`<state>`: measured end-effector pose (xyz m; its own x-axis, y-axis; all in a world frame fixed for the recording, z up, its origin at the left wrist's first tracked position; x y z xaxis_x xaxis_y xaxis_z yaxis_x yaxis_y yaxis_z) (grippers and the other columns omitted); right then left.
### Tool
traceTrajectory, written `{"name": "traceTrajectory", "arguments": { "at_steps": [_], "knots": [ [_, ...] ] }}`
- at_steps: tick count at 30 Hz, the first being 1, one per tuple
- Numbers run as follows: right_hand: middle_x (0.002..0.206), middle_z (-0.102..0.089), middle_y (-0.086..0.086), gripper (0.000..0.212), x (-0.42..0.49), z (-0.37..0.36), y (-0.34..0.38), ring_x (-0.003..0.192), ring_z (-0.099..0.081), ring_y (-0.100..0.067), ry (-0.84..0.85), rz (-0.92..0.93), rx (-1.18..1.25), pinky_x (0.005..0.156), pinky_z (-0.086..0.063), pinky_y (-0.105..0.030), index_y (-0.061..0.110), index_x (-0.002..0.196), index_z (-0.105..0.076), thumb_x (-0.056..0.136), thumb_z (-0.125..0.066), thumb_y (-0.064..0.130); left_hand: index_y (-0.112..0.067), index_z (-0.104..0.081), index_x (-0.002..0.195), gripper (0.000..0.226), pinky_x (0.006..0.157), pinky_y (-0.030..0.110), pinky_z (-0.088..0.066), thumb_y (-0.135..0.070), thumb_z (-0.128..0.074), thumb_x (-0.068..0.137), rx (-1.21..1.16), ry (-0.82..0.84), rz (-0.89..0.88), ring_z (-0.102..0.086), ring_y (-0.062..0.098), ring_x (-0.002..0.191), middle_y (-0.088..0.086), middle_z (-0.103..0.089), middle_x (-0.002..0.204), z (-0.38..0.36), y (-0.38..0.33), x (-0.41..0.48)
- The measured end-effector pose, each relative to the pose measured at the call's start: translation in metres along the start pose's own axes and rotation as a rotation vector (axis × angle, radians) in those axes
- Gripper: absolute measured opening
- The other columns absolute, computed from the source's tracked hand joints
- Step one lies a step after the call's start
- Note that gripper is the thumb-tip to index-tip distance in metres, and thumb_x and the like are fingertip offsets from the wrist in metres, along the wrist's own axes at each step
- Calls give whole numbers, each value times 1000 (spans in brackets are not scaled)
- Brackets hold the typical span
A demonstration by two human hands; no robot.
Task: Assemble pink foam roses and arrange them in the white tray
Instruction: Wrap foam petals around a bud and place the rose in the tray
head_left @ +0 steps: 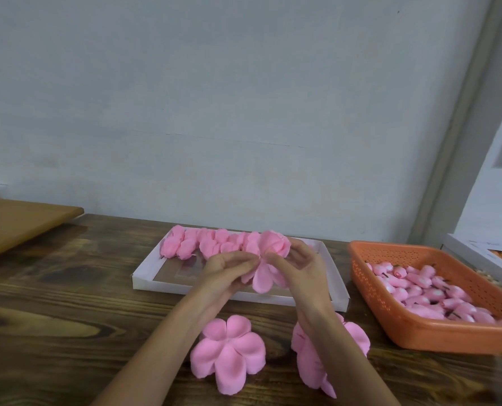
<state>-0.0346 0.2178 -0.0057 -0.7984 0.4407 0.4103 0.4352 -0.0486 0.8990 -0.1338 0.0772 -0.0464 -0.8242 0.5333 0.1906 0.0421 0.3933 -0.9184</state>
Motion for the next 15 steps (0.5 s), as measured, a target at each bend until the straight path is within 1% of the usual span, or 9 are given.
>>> {"name": "traceTrajectory", "arguments": {
  "at_steps": [1,3,4,6,9,11,13,14,15],
  "knots": [
    [99,-80,-1,22,0,0,0,95,-76,-15,3,1,-5,78,-60,-26,15,102,-77,82,-83,8,-5,-82,103,45,79,37,-62,-29,-96,68,-14,-20,-5,-74,26,92,17,-78,97,2,1,1],
    [100,-80,-2,23,0,-1,-1,98,-76,-17,17,-1,3,82,-61,-29,14,105,-77,83,-83,7,-7,-83,101,34,80,38,-63,-22,-89,71,-47,-72,-15,-75,29,98,19,-79,105,5,1,3],
    [102,-80,-3,24,0,-1,-2,99,-76,-19,29,-1,10,85,-61,-33,12,106,-77,83,-83,7,-9,-83,102,34,78,38,-63,-21,-88,71,-53,-94,-21,-76,30,98,19,-79,107,5,1,3],
    [103,-79,-6,26,-1,-3,-1,101,-76,-21,65,7,15,89,-61,-37,10,109,-76,83,-82,5,-12,-82,106,40,71,37,-62,-24,-90,69,-49,-143,-33,-77,29,94,18,-79,107,4,-2,2],
    [104,-80,-5,26,-2,-5,2,101,-76,-21,139,49,3,84,-61,-30,13,108,-77,84,-82,4,-5,-77,114,53,67,35,-61,-25,-92,66,-74,-227,-40,-77,29,90,19,-78,105,4,-2,0],
    [105,-79,-4,26,-4,-7,5,101,-76,-22,201,78,1,83,-60,-27,15,107,-78,84,-81,3,-2,-76,112,55,67,35,-61,-25,-93,66,-71,-279,-35,-76,28,86,20,-78,103,2,-2,-1],
    [106,-79,-4,27,-5,-9,6,102,-76,-22,251,104,-22,84,-60,-27,15,108,-77,84,-81,2,-2,-79,104,47,65,34,-61,-24,-92,65,-60,-317,-32,-76,27,82,18,-79,97,1,-3,-2],
    [106,-79,-4,28,-6,-10,6,102,-76,-21,270,116,-39,83,-60,-27,16,108,-77,84,-81,1,-5,-80,98,38,64,33,-61,-22,-91,66,-54,-333,-31,-75,25,79,16,-79,92,0,-3,-2],
    [105,-79,-3,28,-7,-12,7,101,-76,-21,284,127,-55,82,-60,-26,16,107,-78,84,-81,1,-8,-82,90,24,62,33,-61,-18,-90,70,-45,-345,-32,-75,24,77,13,-79,88,0,-3,-1]
  ]
}}
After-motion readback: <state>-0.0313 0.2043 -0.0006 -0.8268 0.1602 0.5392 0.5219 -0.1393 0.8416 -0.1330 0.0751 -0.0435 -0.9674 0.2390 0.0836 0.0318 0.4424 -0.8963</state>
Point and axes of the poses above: each hand's wrist, its own x-axis towards the middle knuckle, its own z-axis out of the back of the hand, y = z × x, the point moved 3 cm from there along x, towards the middle knuckle
